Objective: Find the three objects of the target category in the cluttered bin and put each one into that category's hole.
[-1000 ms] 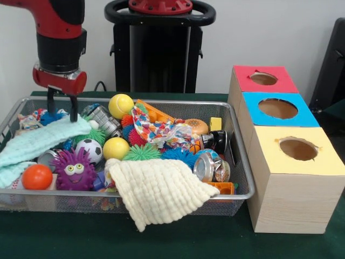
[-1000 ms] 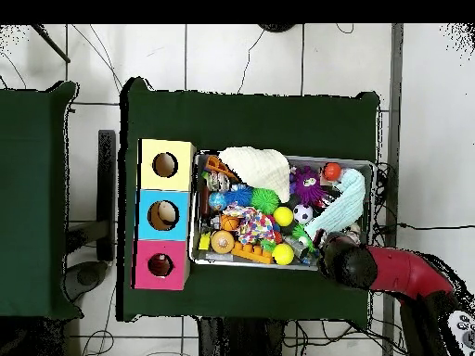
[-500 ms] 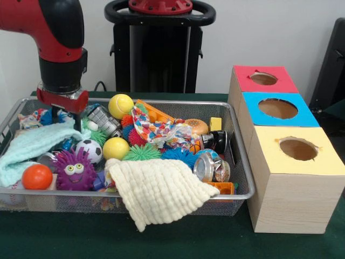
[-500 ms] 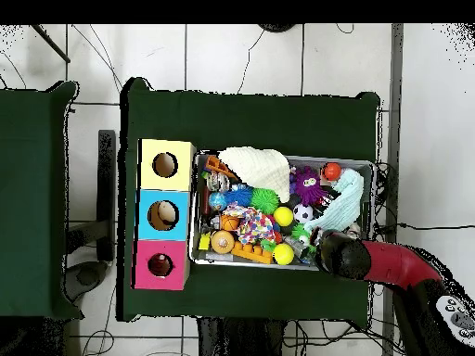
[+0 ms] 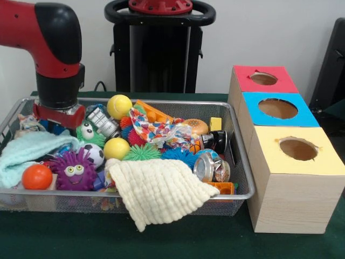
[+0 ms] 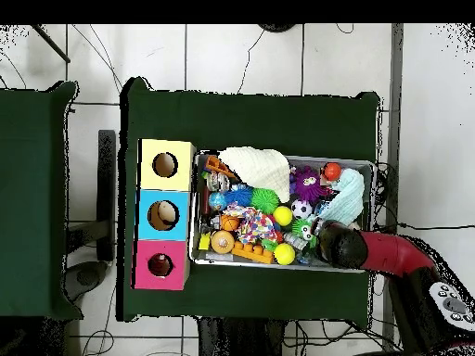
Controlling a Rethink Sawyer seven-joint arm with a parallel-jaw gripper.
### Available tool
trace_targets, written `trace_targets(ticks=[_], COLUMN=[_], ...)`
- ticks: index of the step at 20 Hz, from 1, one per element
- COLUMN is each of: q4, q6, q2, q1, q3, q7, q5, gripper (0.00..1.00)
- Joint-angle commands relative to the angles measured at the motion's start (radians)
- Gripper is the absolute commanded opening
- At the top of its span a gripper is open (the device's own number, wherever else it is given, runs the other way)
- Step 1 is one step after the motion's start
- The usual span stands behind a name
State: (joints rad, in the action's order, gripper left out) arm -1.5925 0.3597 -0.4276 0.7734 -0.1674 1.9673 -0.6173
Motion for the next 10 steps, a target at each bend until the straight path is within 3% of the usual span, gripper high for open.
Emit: trace_targets(ticks=[1, 4, 10], q4=[0.167, 0.192, 0.223], q6=[-0.186, -0.268, -0.338], q2=[0.207, 0.248, 0.264], q1=[-0.024, -0.028, -0.065], q3=[-0.002, 0.014, 0.069], q7=[0.056, 0.053, 0.053], q5=[-0.069, -0.094, -0.095], gripper=[1.00, 1.00, 1.00])
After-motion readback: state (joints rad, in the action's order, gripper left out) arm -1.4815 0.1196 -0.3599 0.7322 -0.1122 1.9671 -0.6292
